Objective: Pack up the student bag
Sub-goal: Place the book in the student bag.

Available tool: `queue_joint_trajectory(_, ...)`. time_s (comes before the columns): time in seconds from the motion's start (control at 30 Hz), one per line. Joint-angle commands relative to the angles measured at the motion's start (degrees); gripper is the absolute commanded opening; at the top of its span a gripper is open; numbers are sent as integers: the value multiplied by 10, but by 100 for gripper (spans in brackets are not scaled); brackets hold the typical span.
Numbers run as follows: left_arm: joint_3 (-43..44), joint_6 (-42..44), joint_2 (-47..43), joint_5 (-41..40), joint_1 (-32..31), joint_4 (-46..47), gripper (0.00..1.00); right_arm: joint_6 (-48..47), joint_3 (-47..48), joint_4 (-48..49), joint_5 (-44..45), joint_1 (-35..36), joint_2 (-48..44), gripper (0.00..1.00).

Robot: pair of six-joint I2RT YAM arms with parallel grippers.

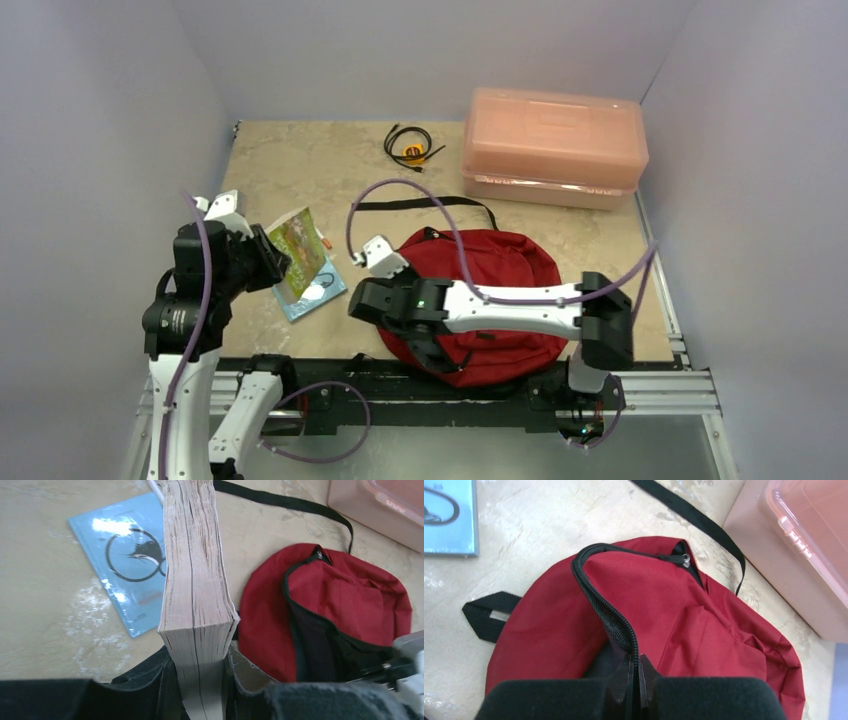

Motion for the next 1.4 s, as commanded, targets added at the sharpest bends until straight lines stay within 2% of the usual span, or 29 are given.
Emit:
queue_joint_trajectory(0.0, 41, 3, 33, 169, 1, 57, 0, -42, -77, 126, -45, -25, -135, 0)
queue_joint_trajectory(0.1, 31, -35, 43, 283, 1, 96, 0, -55, -129, 186, -83, -48, -237, 0)
queue_joint_trajectory(0.17, 10, -77, 41, 342, 0, 140, 0, -39, -153, 209, -75, -63, -302, 0)
queue_joint_trajectory(0.27, -28, -141, 36, 381, 0, 193, 0, -42, -234, 310, -72, -72, -412, 0)
queue_joint_trajectory(0.37, -78, -206, 33, 399, -11, 264, 0, -4, -305, 372, -88, -85, -486, 0)
queue_joint_trajectory(0.53, -151, -305, 33, 350, -92, 332, 0, 36, -323, 406, -80, -85, -494, 0)
queue_joint_trajectory(0.67, -233, -404, 26, 307, -167, 436, 0, 27, -319, 413, -74, -88, -486, 0)
queue_joint_trajectory(0.77, -261, -431, 32, 259, -199, 435, 0, 28, -313, 404, -73, -89, -479, 0)
queue_joint_trajectory(0.83, -280, -455, 43, 237, -230, 489, 0, 32, -312, 402, -74, -89, -480, 0)
queue_joint_trajectory(0.97, -280, -490, 105, 200, -294, 524, 0, 36, -316, 400, -75, -89, -488, 0)
queue_joint_trajectory(1.07, -284, -521, 161, 206, -339, 609, 0, 37, -322, 399, -72, -90, -495, 0)
queue_joint_trajectory(1.23, -272, -552, 238, 155, -416, 708, 0, 39, -327, 400, -75, -90, -505, 0)
queue_joint_trajectory(1.37, -237, -578, 332, 141, -453, 767, 0, 37, -329, 403, -85, -90, -506, 0)
